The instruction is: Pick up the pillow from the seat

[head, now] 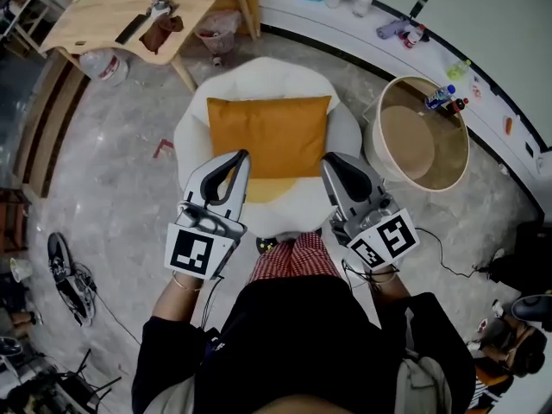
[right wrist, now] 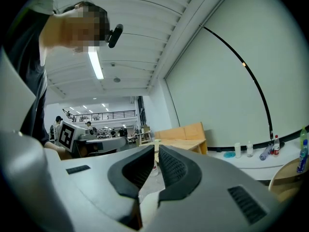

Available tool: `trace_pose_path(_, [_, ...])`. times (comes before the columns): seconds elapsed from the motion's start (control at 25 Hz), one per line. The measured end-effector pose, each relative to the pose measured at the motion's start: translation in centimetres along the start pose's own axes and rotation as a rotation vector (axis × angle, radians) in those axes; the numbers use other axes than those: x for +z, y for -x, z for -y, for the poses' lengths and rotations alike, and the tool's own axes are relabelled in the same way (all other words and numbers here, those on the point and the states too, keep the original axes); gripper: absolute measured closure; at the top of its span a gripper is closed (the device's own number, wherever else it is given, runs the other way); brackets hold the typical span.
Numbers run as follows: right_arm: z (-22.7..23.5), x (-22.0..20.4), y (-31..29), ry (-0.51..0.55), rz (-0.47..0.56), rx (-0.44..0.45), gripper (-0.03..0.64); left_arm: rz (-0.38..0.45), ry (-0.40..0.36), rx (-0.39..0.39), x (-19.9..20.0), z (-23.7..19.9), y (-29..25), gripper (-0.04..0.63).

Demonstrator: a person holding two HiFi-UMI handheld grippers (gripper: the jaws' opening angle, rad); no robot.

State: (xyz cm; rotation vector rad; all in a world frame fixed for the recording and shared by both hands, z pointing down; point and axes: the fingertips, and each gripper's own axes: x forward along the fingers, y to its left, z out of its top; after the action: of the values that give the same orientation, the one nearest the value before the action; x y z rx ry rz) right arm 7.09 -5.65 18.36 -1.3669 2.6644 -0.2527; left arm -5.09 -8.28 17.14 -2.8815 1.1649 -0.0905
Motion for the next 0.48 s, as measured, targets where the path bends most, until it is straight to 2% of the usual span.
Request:
trace_pose_path(0.08, [0.9,-0.3,0.0,-0.001,-0.002,-0.002,0.594,-0.015,-0.007,0.008,-0.6,-0.1,-0.5,0.586])
trace_pose_path(0.2, [2.2,-0.5,-0.2,0.012,-0.002,-0.012,0.594,-0.029,0.038,0.015,-1.2,-0.4,-1.5,0.586])
trace_pose_path(0.28, [3.0,-0.7,-0.5,0.013,0.001,-0.015,0.594,-0.019,0.064,0.019,-1.2,-1.2,-2.1,0.586])
trace_pose_path(0.48, [4.9,-2.5,-1.3,0.011,-0.018,-0.016,0.594,-0.004,0.069,0.056,-2.6,-2.8,-3.1,0.586])
